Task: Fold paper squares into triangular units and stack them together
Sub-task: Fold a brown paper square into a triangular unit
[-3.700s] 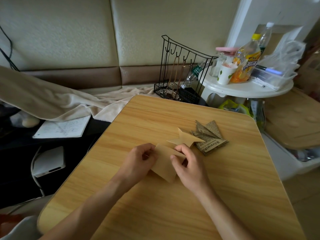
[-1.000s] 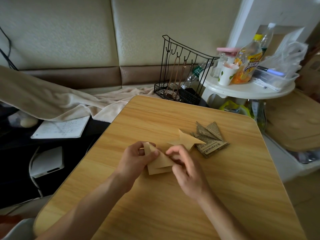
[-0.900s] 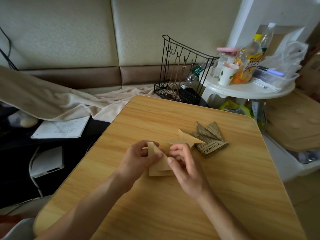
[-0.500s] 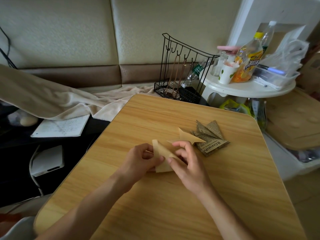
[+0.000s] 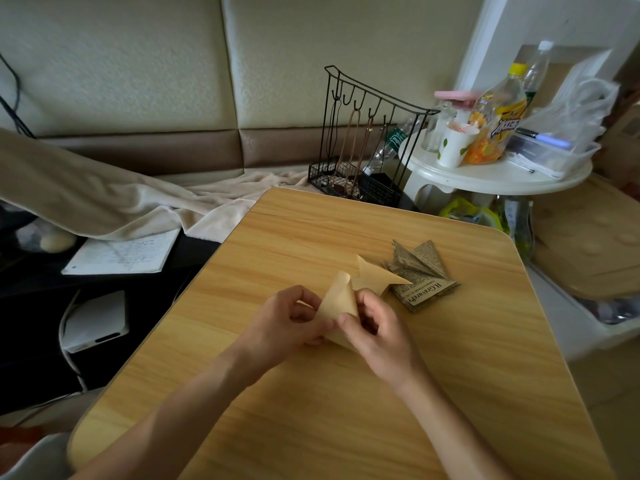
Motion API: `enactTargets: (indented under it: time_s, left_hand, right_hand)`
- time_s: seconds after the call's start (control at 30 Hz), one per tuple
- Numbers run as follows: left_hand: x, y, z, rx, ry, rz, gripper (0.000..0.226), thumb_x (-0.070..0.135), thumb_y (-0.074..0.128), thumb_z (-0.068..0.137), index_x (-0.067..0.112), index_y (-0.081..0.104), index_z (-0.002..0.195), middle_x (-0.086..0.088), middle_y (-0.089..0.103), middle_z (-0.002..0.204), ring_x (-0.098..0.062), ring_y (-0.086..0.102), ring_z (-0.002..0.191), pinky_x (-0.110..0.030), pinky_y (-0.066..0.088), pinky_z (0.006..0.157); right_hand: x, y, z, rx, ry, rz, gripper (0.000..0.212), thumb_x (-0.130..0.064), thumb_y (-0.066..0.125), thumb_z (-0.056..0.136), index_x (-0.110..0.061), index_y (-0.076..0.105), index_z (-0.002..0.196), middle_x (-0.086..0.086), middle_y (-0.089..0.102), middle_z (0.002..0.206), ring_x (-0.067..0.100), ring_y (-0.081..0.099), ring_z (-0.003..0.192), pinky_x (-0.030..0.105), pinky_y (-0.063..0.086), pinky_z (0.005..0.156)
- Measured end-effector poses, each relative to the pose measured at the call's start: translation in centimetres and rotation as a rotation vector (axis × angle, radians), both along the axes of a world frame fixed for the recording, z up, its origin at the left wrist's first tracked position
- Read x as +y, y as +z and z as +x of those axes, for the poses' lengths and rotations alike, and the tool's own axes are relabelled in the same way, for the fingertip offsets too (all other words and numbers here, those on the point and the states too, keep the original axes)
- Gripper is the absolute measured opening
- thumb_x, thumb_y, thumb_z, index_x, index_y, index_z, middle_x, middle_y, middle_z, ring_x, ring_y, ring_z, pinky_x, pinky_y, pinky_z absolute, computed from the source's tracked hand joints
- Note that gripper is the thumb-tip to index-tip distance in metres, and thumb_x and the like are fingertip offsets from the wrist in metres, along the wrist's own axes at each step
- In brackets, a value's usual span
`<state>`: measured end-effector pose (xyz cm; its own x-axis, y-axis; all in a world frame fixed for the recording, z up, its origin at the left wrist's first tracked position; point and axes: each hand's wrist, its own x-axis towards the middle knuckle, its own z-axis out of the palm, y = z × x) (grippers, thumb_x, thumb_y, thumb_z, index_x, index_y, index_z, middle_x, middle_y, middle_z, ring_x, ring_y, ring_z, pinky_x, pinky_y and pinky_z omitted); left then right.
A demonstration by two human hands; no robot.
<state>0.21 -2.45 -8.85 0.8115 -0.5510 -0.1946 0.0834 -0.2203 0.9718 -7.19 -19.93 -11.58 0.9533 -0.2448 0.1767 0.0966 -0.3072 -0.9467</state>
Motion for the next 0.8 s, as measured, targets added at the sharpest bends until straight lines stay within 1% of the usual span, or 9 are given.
enactTargets:
  time_s: [0.1, 0.23, 0.33, 0.4, 0.43, 0.5, 0.6, 0.67, 0.8]
  left_hand:
    - [0.0, -0.1, 0.0, 0.061, 0.091, -0.092, 0.015, 0.008, 0.078, 0.088, 0.004, 0.07, 0.101, -0.022, 0.074, 0.095, -0.021, 0.074, 0.084, -0.026, 0.061, 0.076]
    - [0.1, 0.4, 0.2, 0.031, 0.119, -0.11, 0.007, 0.003, 0.065, 0.094, 0.006, 0.071, 0.097, -0.012, 0.067, 0.088, -0.017, 0.065, 0.078, -0.025, 0.055, 0.07]
    - [0.4, 0.7, 0.1, -0.096, 0.03, -0.005, 0.015, 0.005, 0.063, 0.095, 0.015, 0.073, 0.097, -0.012, 0.07, 0.091, -0.017, 0.062, 0.077, -0.031, 0.052, 0.07]
    - [0.3, 0.8, -0.2, -0.099, 0.003, -0.005, 0.018, 0.006, 0.064, 0.096, 0.018, 0.072, 0.105, -0.014, 0.072, 0.093, -0.019, 0.064, 0.075, -0.033, 0.052, 0.065]
    - [0.2, 0.7, -0.3, -0.086, 0.023, -0.019, 0.02, 0.007, 0.065, 0.096, 0.02, 0.071, 0.109, -0.012, 0.072, 0.091, -0.02, 0.064, 0.072, -0.032, 0.051, 0.059]
    - [0.0, 0.7, -0.3, -0.072, 0.081, -0.04, 0.022, 0.012, 0.069, 0.095, 0.022, 0.067, 0.114, -0.004, 0.075, 0.091, -0.021, 0.068, 0.075, -0.028, 0.05, 0.055]
    - [-0.1, 0.5, -0.2, -0.038, 0.064, -0.05, 0.034, 0.024, 0.079, 0.09, 0.022, 0.064, 0.119, -0.003, 0.077, 0.101, -0.02, 0.073, 0.091, -0.028, 0.058, 0.069]
    - [0.0, 0.4, -0.3, -0.049, 0.021, -0.021, 0.037, 0.029, 0.085, 0.083, 0.021, 0.067, 0.114, -0.002, 0.077, 0.101, -0.018, 0.073, 0.093, -0.028, 0.059, 0.078]
    - [0.1, 0.1, -0.1, -0.053, 0.082, -0.013, 0.023, 0.02, 0.085, 0.083, 0.017, 0.072, 0.101, -0.004, 0.078, 0.091, -0.015, 0.072, 0.081, -0.027, 0.055, 0.07]
  right_hand:
    - [-0.1, -0.1, 0.0, 0.026, 0.007, 0.01, 0.026, -0.037, 0.068, 0.087, -0.013, 0.065, 0.097, 0.009, 0.072, 0.09, 0.034, 0.067, 0.088, 0.056, 0.054, 0.078]
    - [0.0, -0.1, 0.1, -0.019, 0.054, 0.038, 0.039, -0.05, 0.069, 0.086, -0.016, 0.065, 0.104, 0.011, 0.072, 0.092, 0.037, 0.065, 0.087, 0.058, 0.052, 0.077]
    - [-0.4, -0.2, 0.1, -0.038, 0.039, 0.044, 0.039, -0.054, 0.069, 0.087, -0.029, 0.06, 0.116, 0.004, 0.07, 0.087, 0.024, 0.065, 0.083, 0.04, 0.051, 0.075]
    - [-0.6, -0.3, 0.1, -0.013, 0.038, 0.055, 0.042, -0.052, 0.073, 0.084, -0.036, 0.058, 0.12, -0.005, 0.073, 0.095, 0.01, 0.069, 0.089, 0.027, 0.053, 0.078]
    - [-0.7, -0.5, 0.1, 0.003, 0.054, 0.064, 0.043, -0.05, 0.074, 0.083, -0.038, 0.057, 0.12, -0.006, 0.074, 0.099, 0.011, 0.07, 0.092, 0.029, 0.055, 0.08]
    - [-0.6, -0.7, 0.3, 0.027, 0.088, 0.092, 0.041, -0.044, 0.076, 0.082, -0.038, 0.059, 0.119, -0.002, 0.076, 0.102, 0.02, 0.072, 0.094, 0.044, 0.058, 0.084]
    - [-0.5, -1.0, 0.5, 0.003, 0.038, 0.094, 0.037, -0.044, 0.078, 0.081, -0.038, 0.062, 0.114, 0.001, 0.077, 0.101, 0.023, 0.072, 0.094, 0.053, 0.056, 0.086]
    - [-0.6, -1.3, 0.7, -0.02, -0.013, 0.081, 0.032, -0.042, 0.077, 0.081, -0.037, 0.064, 0.11, -0.001, 0.077, 0.101, 0.018, 0.072, 0.096, 0.049, 0.057, 0.087]
    - [-0.7, -1.6, 0.9, -0.035, -0.039, 0.08, 0.025, -0.043, 0.075, 0.082, -0.035, 0.068, 0.105, -0.004, 0.077, 0.098, 0.011, 0.072, 0.093, 0.032, 0.055, 0.081]
